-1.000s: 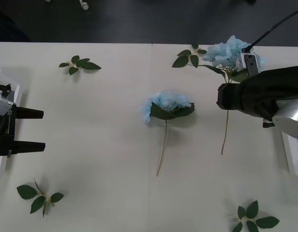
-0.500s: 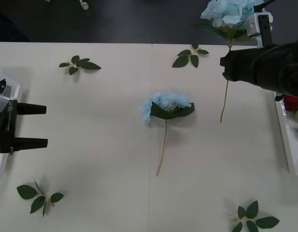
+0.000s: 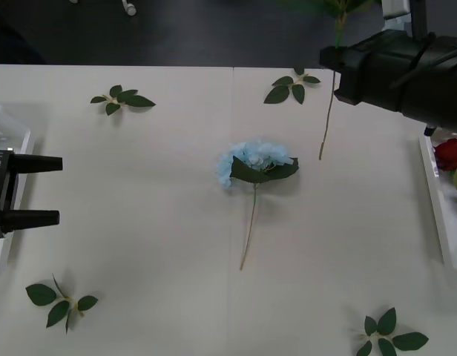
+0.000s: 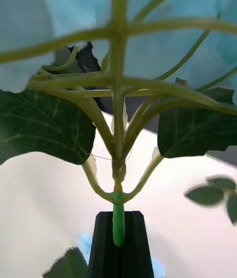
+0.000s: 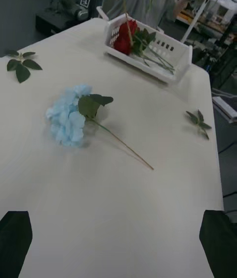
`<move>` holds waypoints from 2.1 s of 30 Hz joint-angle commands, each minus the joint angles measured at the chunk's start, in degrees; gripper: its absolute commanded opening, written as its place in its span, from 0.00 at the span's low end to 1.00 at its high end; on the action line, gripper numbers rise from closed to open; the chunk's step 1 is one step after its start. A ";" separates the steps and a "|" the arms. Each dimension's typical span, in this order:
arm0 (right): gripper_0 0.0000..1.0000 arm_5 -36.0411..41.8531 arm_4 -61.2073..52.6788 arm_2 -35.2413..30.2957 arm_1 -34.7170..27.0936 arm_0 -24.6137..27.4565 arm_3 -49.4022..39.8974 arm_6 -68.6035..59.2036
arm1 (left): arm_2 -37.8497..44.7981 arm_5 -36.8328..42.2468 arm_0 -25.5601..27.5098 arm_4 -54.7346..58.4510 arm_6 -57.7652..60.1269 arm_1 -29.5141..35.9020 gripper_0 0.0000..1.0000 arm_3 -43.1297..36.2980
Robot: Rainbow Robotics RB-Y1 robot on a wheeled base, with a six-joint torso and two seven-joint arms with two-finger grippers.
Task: Put the red flowers into the right box and the blue flowers into the left box
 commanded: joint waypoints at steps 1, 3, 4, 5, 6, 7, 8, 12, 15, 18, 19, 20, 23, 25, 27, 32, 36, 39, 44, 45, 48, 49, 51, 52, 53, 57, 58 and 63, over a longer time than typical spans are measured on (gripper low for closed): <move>0.00 -1.59 -0.55 -1.16 -0.42 -0.33 -5.18 5.86 | 0.28 0.25 -3.35 4.87 -0.20 -0.24 1.00 6.79; 0.00 -2.38 0.16 -1.51 0.63 0.55 -7.91 5.95 | 0.19 0.25 -3.96 7.51 -0.20 -0.24 1.00 9.87; 0.00 -2.65 0.86 -1.51 1.07 0.90 -8.87 5.95 | -0.07 0.25 -4.23 8.48 -0.20 -0.24 1.00 10.66; 0.00 -2.65 1.65 -1.51 1.51 1.17 -9.84 5.95 | -0.25 0.25 -4.40 9.44 -0.20 -0.24 1.00 11.27; 0.00 -2.65 2.71 -1.42 2.21 1.78 -10.98 5.86 | -0.69 0.25 -4.76 10.67 -0.20 -0.24 1.00 11.98; 0.00 -2.65 3.23 -1.42 2.74 2.31 -11.78 5.95 | -0.95 0.25 -4.93 11.20 -0.20 -0.24 1.00 12.15; 0.00 -2.65 3.59 -1.42 3.09 2.66 -12.21 5.86 | -1.21 0.25 -5.02 11.46 -0.20 -0.24 1.00 12.06; 0.00 -2.38 6.22 -0.28 6.08 3.98 -14.76 5.95 | -3.32 0.25 -5.63 14.45 -0.20 -0.24 1.00 12.06; 0.00 -2.38 8.24 1.92 8.28 3.72 -15.20 5.86 | -4.55 0.25 -5.63 16.30 -0.20 -0.24 1.00 12.15; 0.00 -2.38 10.97 4.73 10.48 2.75 -15.11 5.69 | -6.40 0.25 -5.63 17.88 -0.20 -0.24 1.00 12.06; 0.00 -2.30 11.93 5.87 11.18 2.40 -15.03 5.60 | -7.01 0.25 -5.63 18.14 -0.20 -0.24 1.00 12.06; 0.00 -2.30 12.99 7.28 12.15 1.78 -14.85 5.51 | -7.81 0.25 -5.72 18.23 -0.20 -0.24 1.00 11.98; 0.00 -2.12 14.84 11.15 14.52 -0.50 -13.88 5.34 | -10.71 -1.21 -5.81 18.32 -0.20 -0.32 1.00 10.48; 0.00 -2.03 14.92 13.43 15.31 -2.35 -13.18 5.16 | -12.46 -2.26 -5.81 18.06 -0.20 -0.32 1.00 9.25; 0.00 -2.03 15.10 15.45 16.37 -4.11 -12.13 5.07 | -14.05 -3.23 -5.81 17.97 -0.20 -0.24 1.00 8.37; 0.00 -2.03 16.94 20.20 20.32 -8.94 -8.52 4.72 | -15.72 -4.19 -6.16 17.35 -0.20 -2.87 1.00 8.11; 0.00 -1.86 17.82 22.75 23.04 -12.02 -5.27 4.37 | -15.80 -4.19 -6.16 15.42 -0.20 -4.63 1.00 7.41; 0.00 -1.86 19.05 24.86 25.51 -14.39 -2.46 4.02 | -15.98 -4.28 -6.25 14.89 -0.20 -5.95 1.00 7.41; 0.00 -1.77 19.76 27.41 28.58 -16.85 0.97 3.76 | -16.16 -4.63 -6.86 12.17 -0.20 -8.15 1.00 7.41; 0.00 -1.68 19.93 27.67 28.85 -17.03 1.41 3.76 | -16.16 -4.63 -6.95 11.82 -0.20 -8.41 1.00 7.41; 0.00 -1.59 20.37 28.64 30.34 -17.99 2.90 3.58 | -16.24 -5.42 -7.13 10.94 -0.20 -9.55 1.00 7.41; 0.00 -1.59 20.28 28.99 30.78 -18.43 3.52 3.49 | -16.33 -5.95 -7.22 10.76 -0.20 -9.90 1.00 7.41; 0.00 -1.24 20.20 29.16 31.39 -18.96 3.96 3.40 | -16.60 -6.57 -7.57 9.79 -0.20 -10.26 1.00 7.41; 0.00 -0.89 20.11 29.25 31.48 -19.14 3.96 3.40 | -16.68 -6.65 -7.66 9.44 -0.20 -10.26 1.00 7.41; 0.00 -0.01 20.02 29.25 31.66 -19.31 3.96 3.23 | -16.86 -6.92 -7.83 9.00 -0.20 -10.43 1.00 7.41; 0.00 0.60 19.49 29.25 32.19 -19.58 4.05 2.88 | -17.30 -7.45 -8.27 8.65 -0.20 -11.22 1.00 7.41; 0.00 0.60 19.49 29.25 32.27 -19.58 4.05 2.88 | -17.39 -7.45 -8.18 8.48 -0.20 -11.31 0.99 7.41; 0.00 0.60 19.49 29.25 32.19 -19.58 4.05 2.70 | -17.91 -7.89 -8.18 8.04 -0.20 -11.40 0.11 7.41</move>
